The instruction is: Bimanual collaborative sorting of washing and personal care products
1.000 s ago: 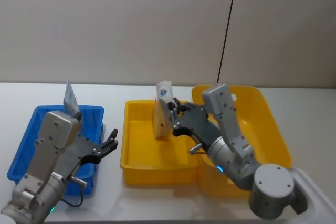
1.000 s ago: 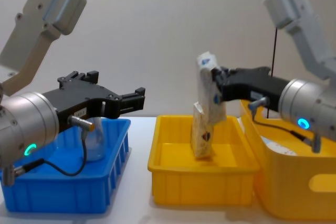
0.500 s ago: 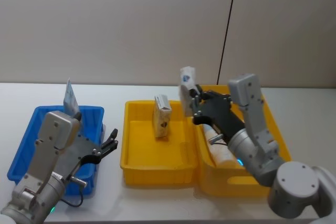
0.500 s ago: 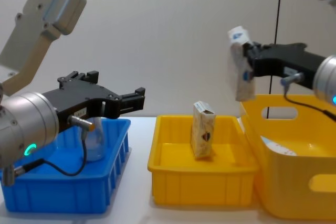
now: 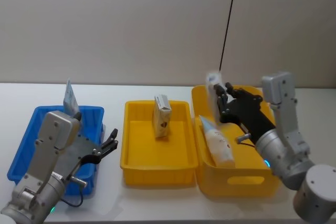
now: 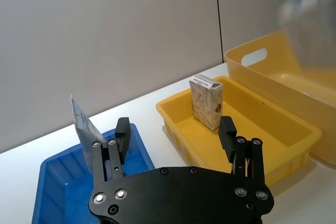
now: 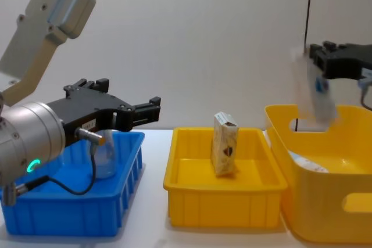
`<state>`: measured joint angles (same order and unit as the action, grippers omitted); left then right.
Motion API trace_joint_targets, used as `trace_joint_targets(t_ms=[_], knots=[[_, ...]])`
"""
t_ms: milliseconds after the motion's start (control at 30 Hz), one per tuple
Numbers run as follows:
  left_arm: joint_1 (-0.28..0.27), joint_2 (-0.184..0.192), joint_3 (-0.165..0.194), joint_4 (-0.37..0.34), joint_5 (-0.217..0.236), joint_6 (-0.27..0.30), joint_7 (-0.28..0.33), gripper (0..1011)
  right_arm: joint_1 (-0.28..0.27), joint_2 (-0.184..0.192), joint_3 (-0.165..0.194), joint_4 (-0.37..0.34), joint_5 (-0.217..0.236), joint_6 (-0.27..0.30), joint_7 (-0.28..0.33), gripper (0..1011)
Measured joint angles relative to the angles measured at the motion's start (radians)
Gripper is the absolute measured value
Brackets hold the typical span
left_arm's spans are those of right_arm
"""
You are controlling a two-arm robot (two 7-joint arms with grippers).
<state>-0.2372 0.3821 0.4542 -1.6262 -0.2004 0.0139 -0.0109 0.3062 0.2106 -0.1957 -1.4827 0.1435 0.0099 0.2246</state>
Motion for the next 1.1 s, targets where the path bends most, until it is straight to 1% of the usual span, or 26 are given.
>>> trace_joint_targets(t_ms=[33, 67, 133, 200, 233, 267, 300, 333, 400, 433, 467, 533, 600, 667, 767, 833, 900, 1100], knots=[[0.000, 0.000, 0.000, 0.000, 0.000, 0.000, 0.000, 1001, -0.008, 0.004, 0.007, -0.007, 0.003, 0.005, 0.000, 180], [0.000, 0.000, 0.000, 0.000, 0.000, 0.000, 0.000, 1001, -0.011, 0.006, 0.010, -0.011, 0.005, 0.007, 0.000, 225], [0.000, 0.000, 0.000, 0.000, 0.000, 0.000, 0.000, 1001, -0.020, 0.011, 0.019, -0.021, 0.010, 0.015, 0.000, 283], [0.000, 0.000, 0.000, 0.000, 0.000, 0.000, 0.000, 1001, -0.025, 0.014, 0.023, -0.027, 0.013, 0.018, -0.001, 388], [0.000, 0.000, 0.000, 0.000, 0.000, 0.000, 0.000, 1001, -0.029, 0.016, 0.027, -0.031, 0.016, 0.021, -0.001, 388], [0.000, 0.000, 0.000, 0.000, 0.000, 0.000, 0.000, 1001, -0.031, 0.017, 0.029, -0.033, 0.017, 0.022, -0.001, 430], [0.000, 0.000, 0.000, 0.000, 0.000, 0.000, 0.000, 1001, -0.033, 0.018, 0.031, -0.035, 0.018, 0.023, -0.001, 494], [0.000, 0.000, 0.000, 0.000, 0.000, 0.000, 0.000, 1001, -0.034, 0.019, 0.032, -0.037, 0.018, 0.024, -0.001, 494], [0.000, 0.000, 0.000, 0.000, 0.000, 0.000, 0.000, 1001, -0.041, 0.022, 0.038, -0.043, 0.022, 0.029, -0.001, 577], [0.000, 0.000, 0.000, 0.000, 0.000, 0.000, 0.000, 1001, -0.042, 0.023, 0.039, -0.045, 0.023, 0.030, -0.001, 577], [0.000, 0.000, 0.000, 0.000, 0.000, 0.000, 0.000, 1001, -0.043, 0.024, 0.039, -0.046, 0.023, 0.031, -0.001, 635], [0.000, 0.000, 0.000, 0.000, 0.000, 0.000, 0.000, 1001, -0.047, 0.026, 0.043, -0.049, 0.025, 0.033, -0.001, 719], [0.000, 0.000, 0.000, 0.000, 0.000, 0.000, 0.000, 1001, -0.050, 0.027, 0.045, -0.052, 0.026, 0.035, -0.001, 755], [0.000, 0.000, 0.000, 0.000, 0.000, 0.000, 0.000, 1001, -0.051, 0.028, 0.047, -0.054, 0.027, 0.036, -0.001, 834], [0.000, 0.000, 0.000, 0.000, 0.000, 0.000, 0.000, 1001, -0.054, 0.029, 0.049, -0.057, 0.029, 0.038, -0.001, 885], [0.000, 0.000, 0.000, 0.000, 0.000, 0.000, 0.000, 1001, -0.055, 0.030, 0.050, -0.058, 0.030, 0.039, -0.001, 952], [0.000, 0.000, 0.000, 0.000, 0.000, 0.000, 0.000, 1001, -0.056, 0.031, 0.052, -0.060, 0.031, 0.040, -0.001, 996], [0.000, 0.000, 0.000, 0.000, 0.000, 0.000, 0.000, 1001, -0.059, 0.032, 0.054, -0.062, 0.032, 0.042, -0.001, 1004]])
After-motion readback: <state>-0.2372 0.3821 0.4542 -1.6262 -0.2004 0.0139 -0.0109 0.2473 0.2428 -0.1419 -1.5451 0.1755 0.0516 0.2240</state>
